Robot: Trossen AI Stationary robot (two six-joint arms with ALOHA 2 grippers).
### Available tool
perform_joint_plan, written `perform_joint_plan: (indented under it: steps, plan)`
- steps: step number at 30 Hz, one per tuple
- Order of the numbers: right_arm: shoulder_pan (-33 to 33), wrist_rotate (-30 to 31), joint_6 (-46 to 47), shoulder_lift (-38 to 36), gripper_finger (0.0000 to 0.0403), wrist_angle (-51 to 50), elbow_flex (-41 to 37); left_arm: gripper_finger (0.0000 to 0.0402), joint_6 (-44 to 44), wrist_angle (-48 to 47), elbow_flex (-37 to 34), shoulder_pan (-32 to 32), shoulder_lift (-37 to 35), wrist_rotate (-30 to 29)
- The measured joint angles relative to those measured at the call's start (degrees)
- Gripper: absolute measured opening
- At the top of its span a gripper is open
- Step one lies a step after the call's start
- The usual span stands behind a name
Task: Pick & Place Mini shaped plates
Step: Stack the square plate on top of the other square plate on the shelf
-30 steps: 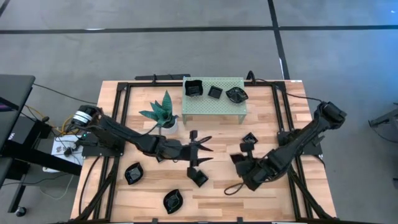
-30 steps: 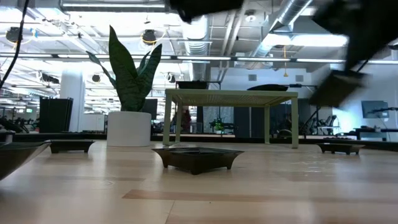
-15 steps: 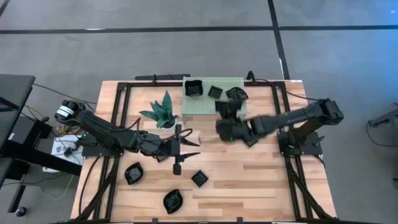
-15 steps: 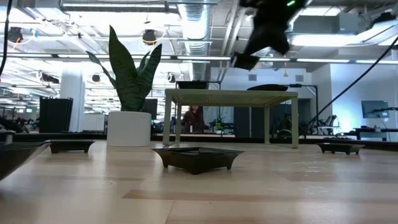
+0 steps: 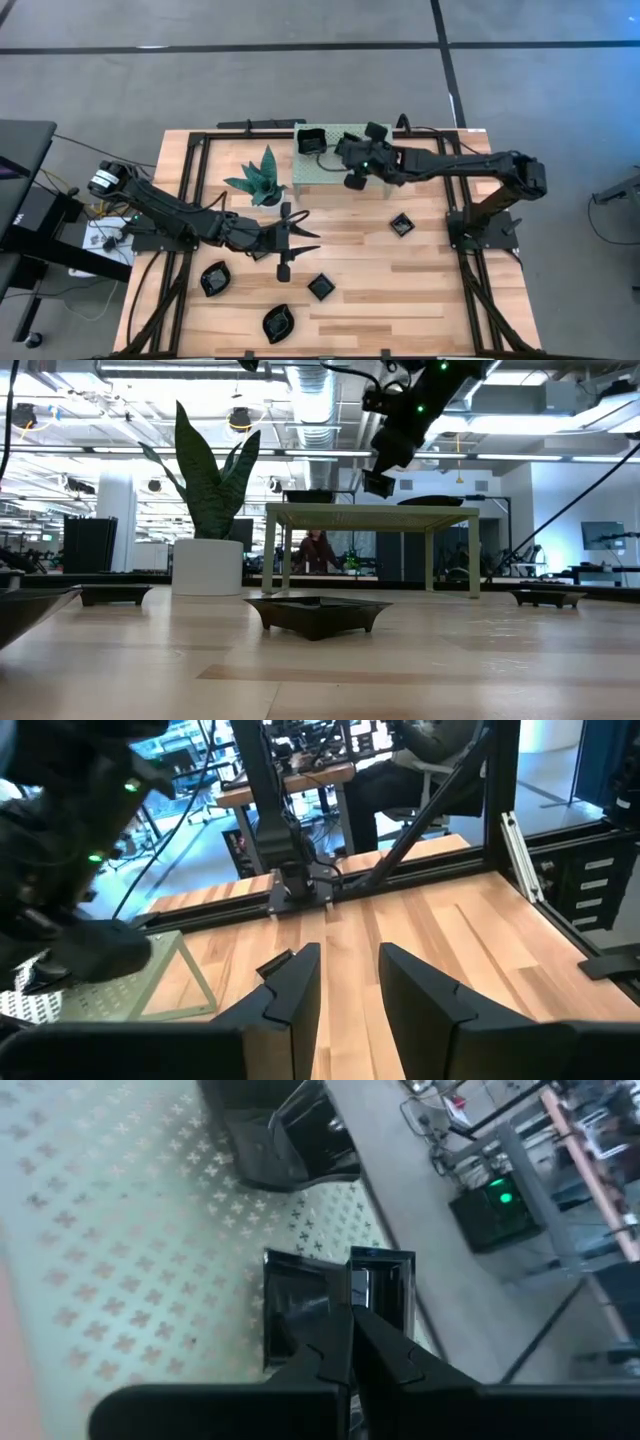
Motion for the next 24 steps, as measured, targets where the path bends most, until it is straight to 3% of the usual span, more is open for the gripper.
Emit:
perform_joint_plan:
  steps: [8,24]
  plan:
    - [-4.2,-9.9,2.0,0.0,0.0001,2.6,0.0,0.0106,0.0,0.1,0.0,0.0,0.0,0.0]
    - [-6.4,-11.6,3.9,0.0,0.0007,1.7,0.0,0.0106,0.0,0.3,0.0,0.0,0.0,0.0]
